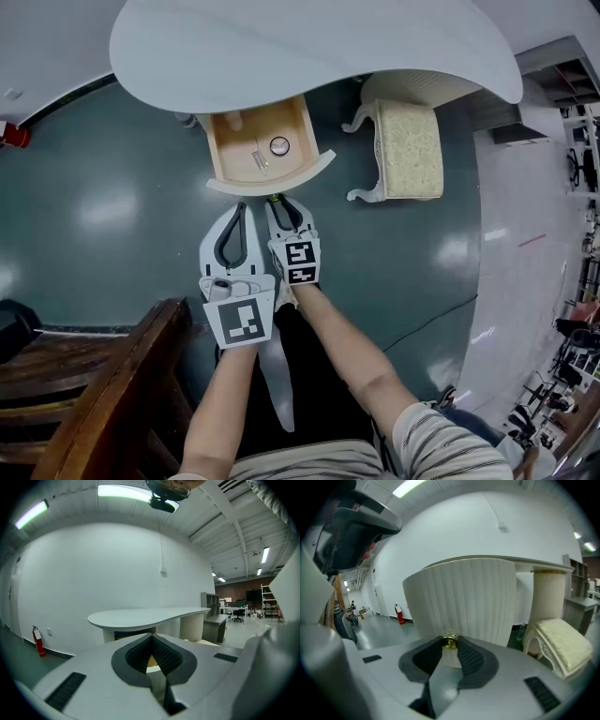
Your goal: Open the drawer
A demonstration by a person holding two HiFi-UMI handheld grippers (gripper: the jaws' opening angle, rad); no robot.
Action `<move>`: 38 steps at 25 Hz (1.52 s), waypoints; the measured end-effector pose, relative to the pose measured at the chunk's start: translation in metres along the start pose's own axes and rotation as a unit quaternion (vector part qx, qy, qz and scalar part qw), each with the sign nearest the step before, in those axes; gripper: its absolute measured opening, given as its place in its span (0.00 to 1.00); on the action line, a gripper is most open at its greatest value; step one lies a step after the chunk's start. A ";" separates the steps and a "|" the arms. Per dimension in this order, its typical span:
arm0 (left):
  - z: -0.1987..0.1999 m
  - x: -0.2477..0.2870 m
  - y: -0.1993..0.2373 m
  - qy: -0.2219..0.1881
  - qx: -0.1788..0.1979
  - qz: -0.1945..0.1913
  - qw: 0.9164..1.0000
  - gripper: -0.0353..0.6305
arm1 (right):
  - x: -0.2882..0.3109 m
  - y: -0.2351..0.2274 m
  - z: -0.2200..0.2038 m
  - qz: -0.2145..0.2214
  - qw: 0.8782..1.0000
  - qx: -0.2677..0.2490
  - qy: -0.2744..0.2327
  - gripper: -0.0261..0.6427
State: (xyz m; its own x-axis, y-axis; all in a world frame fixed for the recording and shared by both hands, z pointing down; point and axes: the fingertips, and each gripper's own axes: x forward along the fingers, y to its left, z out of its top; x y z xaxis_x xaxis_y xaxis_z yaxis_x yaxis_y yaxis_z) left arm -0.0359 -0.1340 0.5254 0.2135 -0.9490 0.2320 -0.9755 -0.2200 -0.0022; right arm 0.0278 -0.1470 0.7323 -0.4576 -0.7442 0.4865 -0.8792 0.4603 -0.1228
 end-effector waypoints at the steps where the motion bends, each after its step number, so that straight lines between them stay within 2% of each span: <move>1: 0.000 -0.001 -0.001 -0.001 0.003 -0.001 1.000 0.06 | -0.002 0.001 -0.002 0.003 1.000 -0.002 0.001 0.20; 14: 0.009 -0.011 -0.012 -0.006 0.006 -0.008 1.000 0.06 | -0.004 0.001 -0.007 0.009 0.999 -0.012 0.031 0.20; 21: 0.021 -0.014 -0.015 -0.010 0.008 -0.012 1.000 0.06 | -0.024 -0.004 0.017 0.018 1.000 -0.002 0.013 0.25; 26: 0.036 -0.020 -0.018 -0.017 0.015 -0.015 1.000 0.06 | -0.052 -0.005 0.054 0.021 1.000 0.000 -0.023 0.23; 32: 0.061 -0.028 -0.024 -0.026 0.017 -0.018 0.999 0.06 | -0.092 0.001 0.109 0.025 0.998 -0.001 -0.059 0.15; 36: 0.075 -0.036 -0.031 -0.029 0.064 -0.037 0.997 0.06 | -0.115 0.002 0.138 0.012 0.997 -0.004 -0.070 0.08; 38: 0.081 -0.040 -0.034 -0.030 0.066 -0.042 0.996 0.06 | -0.127 0.004 0.155 0.011 0.997 -0.017 -0.077 0.07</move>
State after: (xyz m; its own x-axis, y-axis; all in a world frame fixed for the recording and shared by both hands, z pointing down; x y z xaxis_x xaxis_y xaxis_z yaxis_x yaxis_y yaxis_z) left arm -0.0070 -0.1066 0.4370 0.3017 -0.9367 0.1774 -0.9390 -0.3242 -0.1149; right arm 0.0617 -0.1248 0.5360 -0.4937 -0.7979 0.3459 -0.8650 0.4917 -0.1004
